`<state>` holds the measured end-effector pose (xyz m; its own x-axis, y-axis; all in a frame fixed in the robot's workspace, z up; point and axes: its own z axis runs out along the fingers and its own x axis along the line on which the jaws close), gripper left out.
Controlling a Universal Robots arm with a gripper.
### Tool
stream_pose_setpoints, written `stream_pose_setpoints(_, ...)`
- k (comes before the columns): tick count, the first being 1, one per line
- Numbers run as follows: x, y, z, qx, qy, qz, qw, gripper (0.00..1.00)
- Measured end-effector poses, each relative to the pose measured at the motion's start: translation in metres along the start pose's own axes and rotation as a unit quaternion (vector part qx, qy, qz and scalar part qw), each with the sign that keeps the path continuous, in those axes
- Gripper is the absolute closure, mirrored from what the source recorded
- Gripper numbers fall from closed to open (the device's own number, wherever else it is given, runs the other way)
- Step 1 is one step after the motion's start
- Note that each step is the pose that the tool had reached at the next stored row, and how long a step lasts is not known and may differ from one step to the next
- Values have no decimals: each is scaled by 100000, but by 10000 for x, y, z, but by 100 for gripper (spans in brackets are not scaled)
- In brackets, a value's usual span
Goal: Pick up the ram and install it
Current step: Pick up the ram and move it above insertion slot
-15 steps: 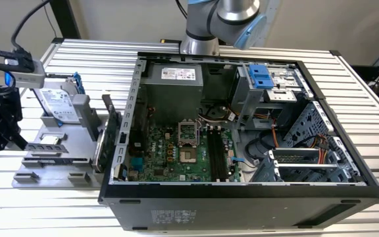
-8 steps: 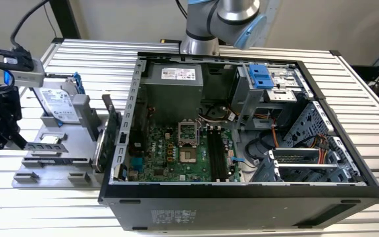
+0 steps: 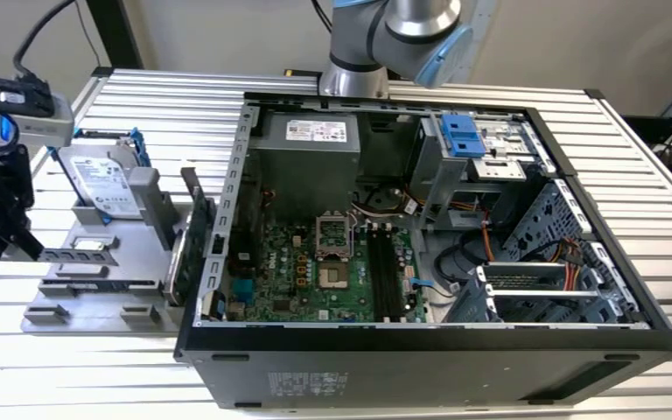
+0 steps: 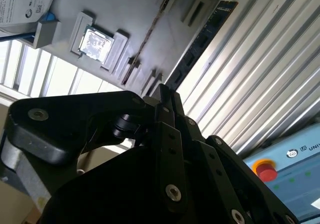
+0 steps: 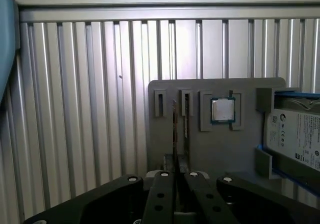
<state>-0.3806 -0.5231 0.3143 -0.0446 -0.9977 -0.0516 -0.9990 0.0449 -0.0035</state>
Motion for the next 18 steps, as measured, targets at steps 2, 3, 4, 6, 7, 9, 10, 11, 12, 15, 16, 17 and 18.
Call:
stream_pose_setpoints(2, -1, 0, -23, -1, 2, -2, 100000, 100)
stream_pose_setpoints(3, -2, 0, -36, -3, 4, 0, 100000, 100)
stream_pose_setpoints(4, -3, 0, -48, -2, 3, -2, 100000, 100)
stream_pose_setpoints(6, -4, 0, -77, -1, 2, -2, 100000, 100)
stream_pose_setpoints(7, -5, 0, -90, 2, 0, -2, 100000, 100)
stream_pose_setpoints(9, -6, 0, -116, 0, 2, -1, 100000, 100)
stream_pose_setpoints(10, -7, 0, -130, -1, 4, -2, 100000, 100)
stream_pose_setpoints(11, -7, 0, -144, 0, 1, -2, 100000, 100)
stream_pose_setpoints(12, -8, 0, -160, 0, 1, -1, 100000, 100)
stream_pose_setpoints(15, -11, -1, -205, -1, 3, -2, 100000, 100)
stream_pose_setpoints(16, -11, -1, -221, -1, 2, -1, 100000, 100)
stream_pose_setpoints(17, -12, -1, -236, 2, -1, -2, 100000, 100)
stream_pose_setpoints(18, -13, -1, -251, -1, 2, -1, 100000, 100)
